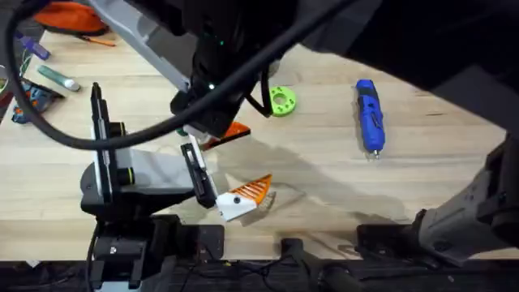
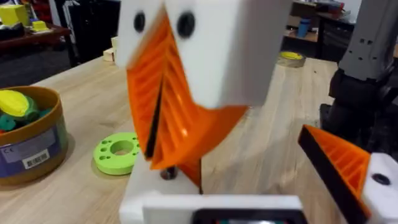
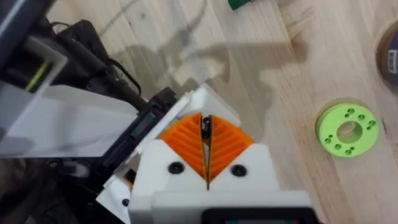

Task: Pick up the gripper from the table and insert it into the empty holder that is missing its gripper. Then pick up a screw, insert it into the mounting hole, and use the screwdriver to tighten it. Finally, clean up the table by picking up the vegetable and placing it into the bucket.

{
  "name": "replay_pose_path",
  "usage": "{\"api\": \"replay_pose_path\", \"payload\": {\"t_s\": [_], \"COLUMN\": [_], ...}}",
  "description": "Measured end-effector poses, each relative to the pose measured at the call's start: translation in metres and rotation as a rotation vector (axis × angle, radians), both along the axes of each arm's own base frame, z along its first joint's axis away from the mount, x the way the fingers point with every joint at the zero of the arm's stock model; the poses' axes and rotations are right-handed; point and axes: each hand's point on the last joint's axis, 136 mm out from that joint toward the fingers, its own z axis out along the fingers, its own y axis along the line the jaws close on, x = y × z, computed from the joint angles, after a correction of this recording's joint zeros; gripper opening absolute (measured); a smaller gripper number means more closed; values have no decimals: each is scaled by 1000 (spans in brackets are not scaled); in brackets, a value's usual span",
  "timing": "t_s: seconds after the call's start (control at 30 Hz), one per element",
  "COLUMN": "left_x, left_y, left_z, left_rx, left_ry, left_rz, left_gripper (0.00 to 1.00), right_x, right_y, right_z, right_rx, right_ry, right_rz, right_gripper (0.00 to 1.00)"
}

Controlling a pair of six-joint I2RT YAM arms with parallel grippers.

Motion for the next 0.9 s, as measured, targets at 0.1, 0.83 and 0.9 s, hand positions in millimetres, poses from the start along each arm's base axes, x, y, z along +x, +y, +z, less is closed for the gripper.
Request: {"api": "replay_pose_path", "payload": {"t_s": [0.1, 0.83, 0.9], "left_x": [0, 0, 0], "left_y": [0, 0, 0], "left_z": [0, 0, 0], "left_rx": [0, 0, 0], "left_ry": [0, 0, 0], "left_rz": [0, 0, 0], "left_gripper": [986, 985, 986], "right_x": [0, -1, -2], "right_y": [1, 1, 0], "right_z": [-1, -3, -5], "right_rx": [1, -2, -8], "right_ry": [-1, 1, 5], "right_rz": [0, 4, 4], "right_gripper": [6, 6, 6]}}
